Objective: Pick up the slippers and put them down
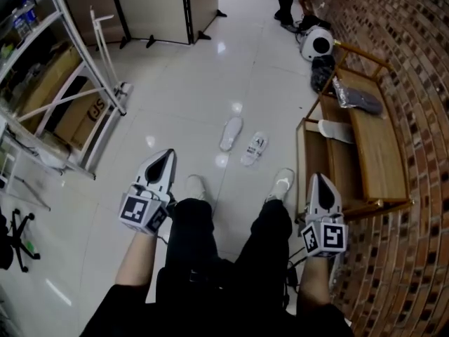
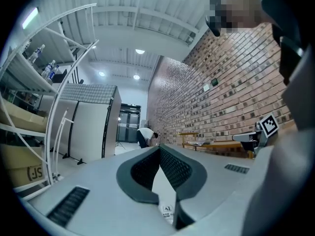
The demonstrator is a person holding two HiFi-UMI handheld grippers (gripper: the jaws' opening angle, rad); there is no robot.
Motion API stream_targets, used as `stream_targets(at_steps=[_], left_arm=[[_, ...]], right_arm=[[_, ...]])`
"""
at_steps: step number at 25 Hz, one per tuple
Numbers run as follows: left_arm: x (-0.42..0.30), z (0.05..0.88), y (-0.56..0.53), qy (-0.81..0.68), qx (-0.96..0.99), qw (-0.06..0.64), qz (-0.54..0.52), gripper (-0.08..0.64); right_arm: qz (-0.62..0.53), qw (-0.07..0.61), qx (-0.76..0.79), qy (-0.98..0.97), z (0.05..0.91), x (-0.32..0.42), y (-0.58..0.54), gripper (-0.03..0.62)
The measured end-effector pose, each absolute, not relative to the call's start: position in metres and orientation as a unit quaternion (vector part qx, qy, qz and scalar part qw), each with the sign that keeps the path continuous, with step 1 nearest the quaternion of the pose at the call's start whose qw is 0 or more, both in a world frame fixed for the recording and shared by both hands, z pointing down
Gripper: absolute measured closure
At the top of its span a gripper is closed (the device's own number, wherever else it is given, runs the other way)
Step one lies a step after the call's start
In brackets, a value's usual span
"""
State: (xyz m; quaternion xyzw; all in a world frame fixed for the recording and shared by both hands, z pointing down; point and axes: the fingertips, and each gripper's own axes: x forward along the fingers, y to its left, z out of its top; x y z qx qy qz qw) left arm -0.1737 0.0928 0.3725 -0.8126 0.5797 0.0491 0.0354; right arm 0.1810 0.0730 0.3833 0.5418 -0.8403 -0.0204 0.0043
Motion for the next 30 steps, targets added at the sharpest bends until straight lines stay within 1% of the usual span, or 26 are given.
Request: stream_targets(at_steps=[5,14,27,30], left_arm=[[-0.174,0.384,0.042,0.581,-0.813,0.026,0.043,0.557],[-0.167,0.392,-0.014,0.574,-0.818,0.016,0.033,0.557],[-0.155,0.372,-0.097,0.561,-0.827,0.027,0.035,0.557],[-0.149,0.366,-0.114,0.562,-0.827,0.018,0.030,0.557]], right_arm=[[-0.008,0.004,0.549,-0.836,0.397,0.180,0.028,0.584],[-0.001,0.004,0.550,-0.835,0.397,0.177,-0.016,0.583],[-0.012,-0.008,0.562,-0.827,0.374,0.178,-0.084,0.583],[-0.020,-0.013,0.556,-0.831,0.368,0.177,-0.101,0.583]])
